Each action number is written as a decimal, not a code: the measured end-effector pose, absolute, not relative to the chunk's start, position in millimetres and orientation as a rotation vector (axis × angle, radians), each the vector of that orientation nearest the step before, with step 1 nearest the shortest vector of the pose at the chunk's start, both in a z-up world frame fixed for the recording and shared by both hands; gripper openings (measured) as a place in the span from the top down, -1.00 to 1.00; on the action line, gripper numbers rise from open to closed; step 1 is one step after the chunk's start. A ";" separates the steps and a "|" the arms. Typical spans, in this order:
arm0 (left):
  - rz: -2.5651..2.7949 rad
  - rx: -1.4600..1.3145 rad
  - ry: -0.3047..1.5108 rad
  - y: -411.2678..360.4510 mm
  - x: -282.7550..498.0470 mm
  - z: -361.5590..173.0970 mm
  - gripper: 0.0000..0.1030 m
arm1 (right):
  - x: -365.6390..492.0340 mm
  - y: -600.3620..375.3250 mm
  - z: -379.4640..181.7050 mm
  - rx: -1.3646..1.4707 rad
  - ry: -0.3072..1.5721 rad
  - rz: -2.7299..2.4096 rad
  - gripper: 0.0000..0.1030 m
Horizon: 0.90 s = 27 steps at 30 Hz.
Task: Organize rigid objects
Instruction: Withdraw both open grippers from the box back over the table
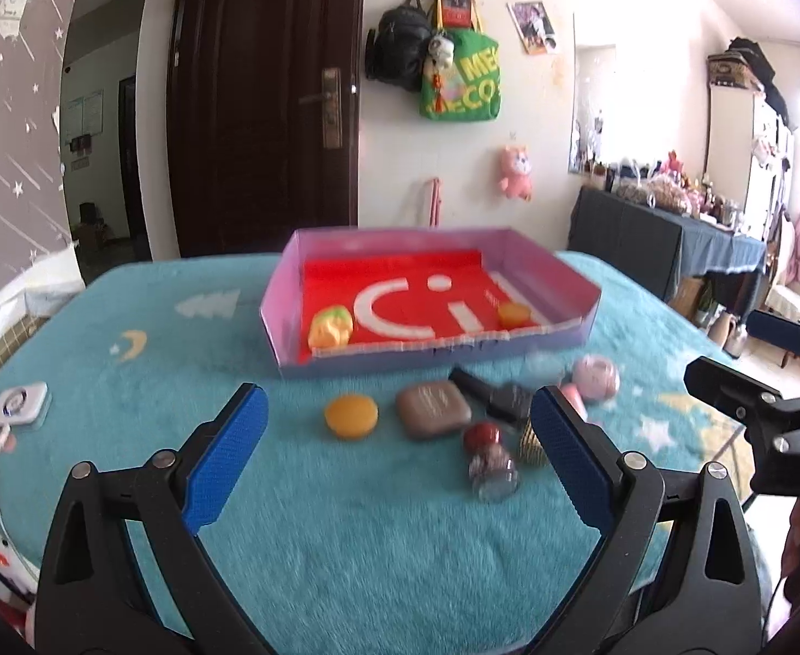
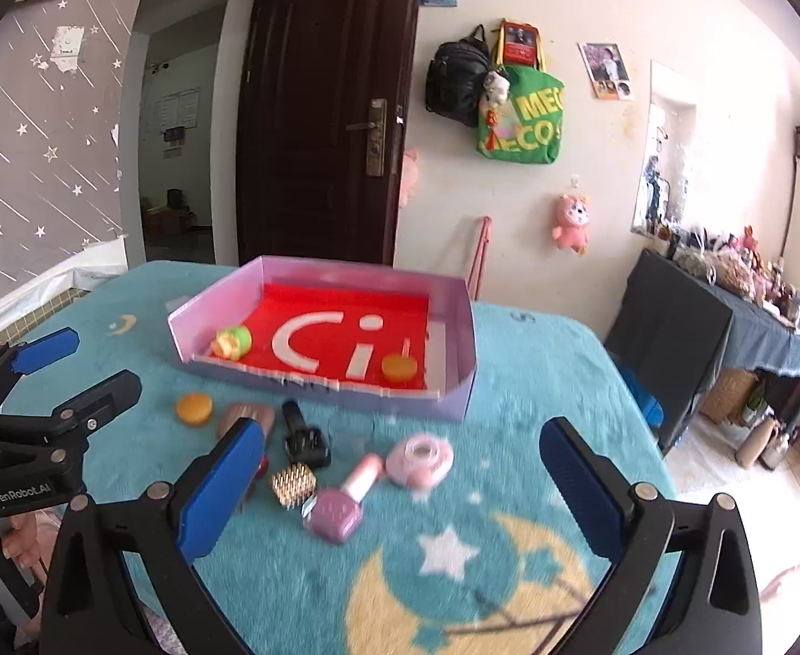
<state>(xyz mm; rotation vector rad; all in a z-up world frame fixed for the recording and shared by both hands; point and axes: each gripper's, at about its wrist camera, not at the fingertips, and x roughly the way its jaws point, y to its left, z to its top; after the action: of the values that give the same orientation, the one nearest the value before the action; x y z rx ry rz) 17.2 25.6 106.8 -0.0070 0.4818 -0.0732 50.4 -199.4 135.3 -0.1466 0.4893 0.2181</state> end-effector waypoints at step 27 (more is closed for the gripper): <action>-0.043 -0.013 0.549 12.5 7.3 29.7 -0.91 | 27.8 -220.2 28.9 -0.016 0.528 0.155 -1.00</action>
<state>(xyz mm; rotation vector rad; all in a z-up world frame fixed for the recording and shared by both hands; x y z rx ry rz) 7.3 12.5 29.7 -0.0129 0.5493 -0.0430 27.8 -220.2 28.9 -0.0164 0.5280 0.1553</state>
